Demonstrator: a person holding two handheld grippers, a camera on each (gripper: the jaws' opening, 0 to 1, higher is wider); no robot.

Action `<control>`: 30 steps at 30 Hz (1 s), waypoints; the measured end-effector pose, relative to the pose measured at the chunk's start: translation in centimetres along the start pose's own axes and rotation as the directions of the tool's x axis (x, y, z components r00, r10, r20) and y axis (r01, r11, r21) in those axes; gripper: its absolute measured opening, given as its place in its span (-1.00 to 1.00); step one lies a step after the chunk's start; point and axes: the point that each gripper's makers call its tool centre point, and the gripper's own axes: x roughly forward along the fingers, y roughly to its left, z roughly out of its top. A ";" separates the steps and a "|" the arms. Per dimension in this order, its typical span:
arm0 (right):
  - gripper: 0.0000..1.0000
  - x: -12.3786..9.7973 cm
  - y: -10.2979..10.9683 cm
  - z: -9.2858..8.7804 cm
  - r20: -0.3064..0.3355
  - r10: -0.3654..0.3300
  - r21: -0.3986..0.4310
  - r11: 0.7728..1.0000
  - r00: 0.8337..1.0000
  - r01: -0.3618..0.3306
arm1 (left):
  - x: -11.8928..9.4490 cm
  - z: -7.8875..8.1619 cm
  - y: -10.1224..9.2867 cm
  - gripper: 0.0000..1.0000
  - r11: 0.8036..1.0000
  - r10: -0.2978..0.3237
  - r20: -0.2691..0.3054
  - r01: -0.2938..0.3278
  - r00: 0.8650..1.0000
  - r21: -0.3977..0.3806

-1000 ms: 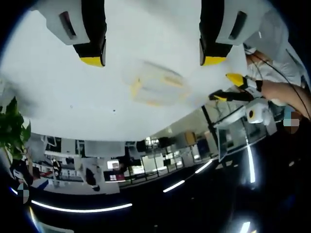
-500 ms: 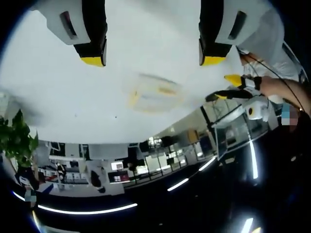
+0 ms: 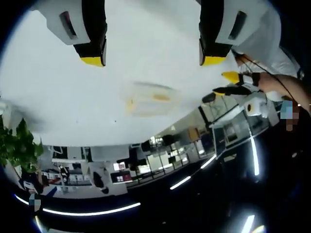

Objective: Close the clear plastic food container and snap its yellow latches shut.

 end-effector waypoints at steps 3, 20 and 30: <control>0.56 -0.4 0.2 -0.2 0.007 -0.007 0.010 1.000 1.000 0.007 | -0.3 -0.2 0.0 0.40 1.000 0.008 -0.002 -0.008 1.000 0.001; 0.52 -1.1 2.1 -1.6 0.053 -0.034 0.021 0.999 0.998 0.033 | -1.4 -1.1 -0.6 0.37 0.999 0.010 0.002 -0.010 1.000 -0.038; 0.46 -1.5 2.5 -1.1 0.087 -0.056 -0.013 0.998 0.995 0.057 | -1.5 -3.4 -1.9 0.36 0.999 0.014 -0.039 -0.016 0.999 -0.052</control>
